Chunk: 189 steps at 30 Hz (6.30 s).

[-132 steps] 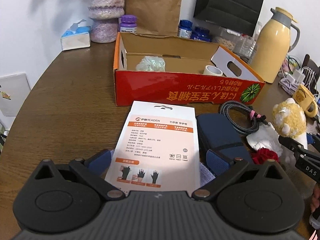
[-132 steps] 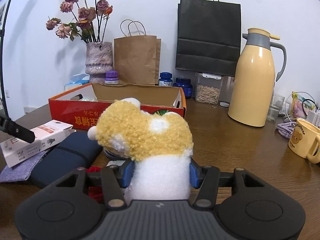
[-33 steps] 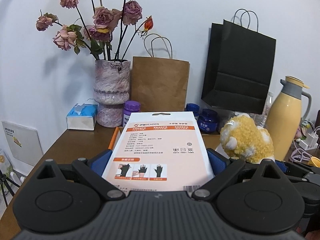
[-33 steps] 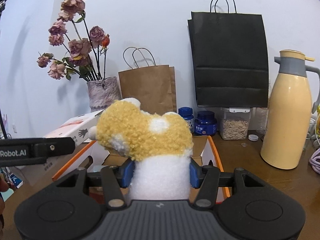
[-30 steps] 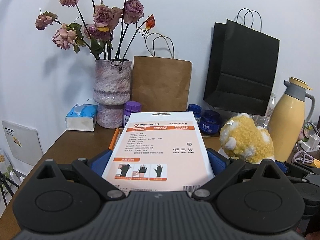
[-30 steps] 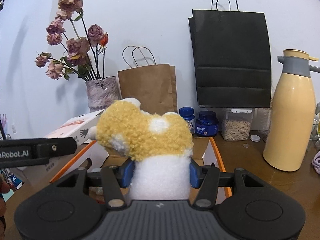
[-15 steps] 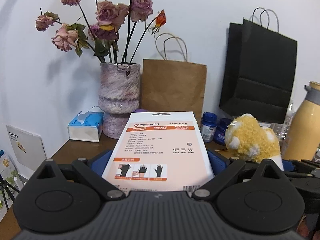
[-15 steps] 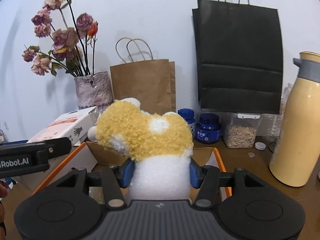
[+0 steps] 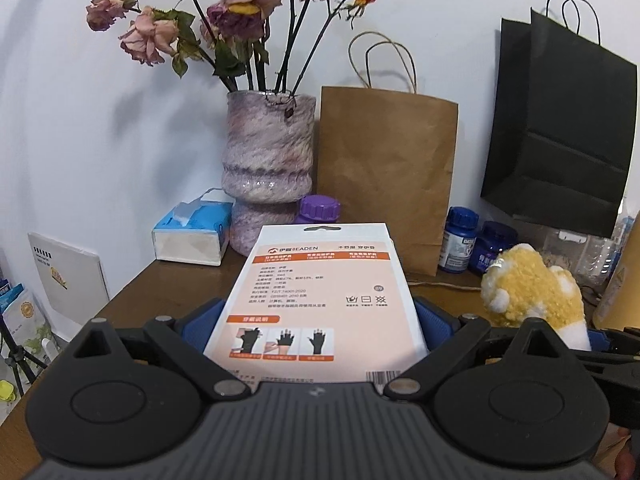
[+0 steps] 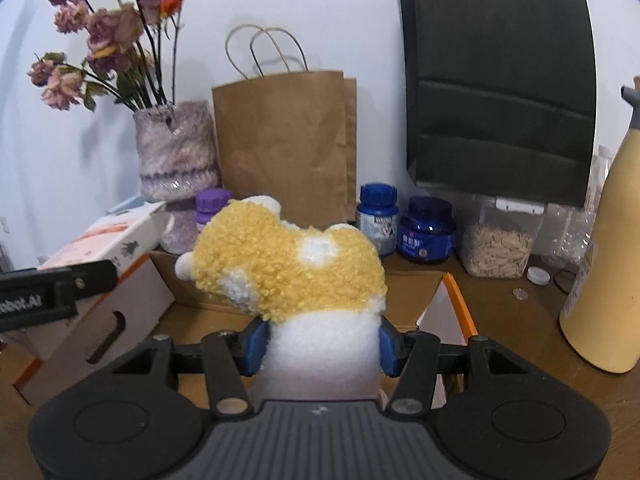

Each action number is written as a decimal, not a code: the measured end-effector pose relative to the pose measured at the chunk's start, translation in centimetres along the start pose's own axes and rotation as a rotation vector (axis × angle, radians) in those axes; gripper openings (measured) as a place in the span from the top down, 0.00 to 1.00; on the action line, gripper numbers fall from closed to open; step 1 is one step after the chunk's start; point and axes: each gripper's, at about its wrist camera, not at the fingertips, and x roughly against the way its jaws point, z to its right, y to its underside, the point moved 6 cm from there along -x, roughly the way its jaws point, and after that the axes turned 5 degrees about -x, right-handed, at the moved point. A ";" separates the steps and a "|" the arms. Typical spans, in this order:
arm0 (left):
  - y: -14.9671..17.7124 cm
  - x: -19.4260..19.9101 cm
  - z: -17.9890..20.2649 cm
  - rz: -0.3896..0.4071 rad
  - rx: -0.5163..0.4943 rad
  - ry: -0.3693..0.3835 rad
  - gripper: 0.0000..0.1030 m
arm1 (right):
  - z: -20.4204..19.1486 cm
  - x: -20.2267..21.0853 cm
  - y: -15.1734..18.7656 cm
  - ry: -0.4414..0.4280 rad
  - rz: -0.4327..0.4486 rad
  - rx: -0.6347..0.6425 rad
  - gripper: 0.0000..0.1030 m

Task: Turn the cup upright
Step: 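Carry the glove package and plush toy over the cardboard box with both tools, then open both tools to drop the glove package and plush toy into the box, then move both tools back toward the purple pouch and red rose on the table, then grasp the red rose with the right tool while the left tool grasps the purple pouch, then carry the purple pouch and red rose over the cardboard box with both tools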

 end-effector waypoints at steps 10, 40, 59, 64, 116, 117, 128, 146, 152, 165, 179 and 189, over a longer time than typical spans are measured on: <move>0.4 -0.4 0.3 -0.017 -0.014 0.016 0.03 | 0.5 -0.7 0.6 0.024 -0.027 -0.001 0.46; -0.3 4.0 -1.1 -0.033 0.040 0.045 0.00 | 1.4 4.6 -0.5 0.021 0.065 -0.017 0.00; 2.4 10.5 -2.0 -0.049 0.030 0.057 0.00 | 1.1 11.7 1.7 0.001 0.121 0.025 0.00; 3.9 12.2 -2.6 -0.068 0.007 0.048 0.00 | 0.9 14.1 3.2 -0.013 0.125 0.042 0.00; 15.1 18.0 -3.9 -0.308 0.043 0.057 0.00 | -0.3 19.8 18.0 -0.244 -0.124 0.086 0.41; 15.2 18.0 -3.8 -0.311 0.045 0.056 0.00 | -0.2 19.8 18.1 -0.247 -0.127 0.081 0.43; 15.3 17.2 -3.0 -0.344 0.068 0.059 0.00 | 0.2 20.0 18.5 -0.245 -0.096 0.065 0.66; 15.3 12.4 -1.0 -0.390 0.044 -0.053 0.00 | 1.3 20.6 17.7 -0.186 -0.017 0.037 0.67; 15.7 12.4 -1.8 -0.373 -0.008 -0.066 0.00 | 1.2 20.5 17.8 -0.185 -0.019 0.037 0.66; 15.6 14.1 -4.5 -0.330 -0.052 -0.030 0.51 | 1.2 20.2 18.0 -0.179 -0.031 0.039 0.66; 13.5 16.5 -5.2 -0.248 -0.026 0.036 0.78 | 1.4 20.4 17.9 -0.167 -0.029 0.041 0.66; 11.9 17.3 -3.6 -0.206 -0.035 0.086 0.78 | 0.9 20.9 17.3 -0.155 0.009 0.066 0.66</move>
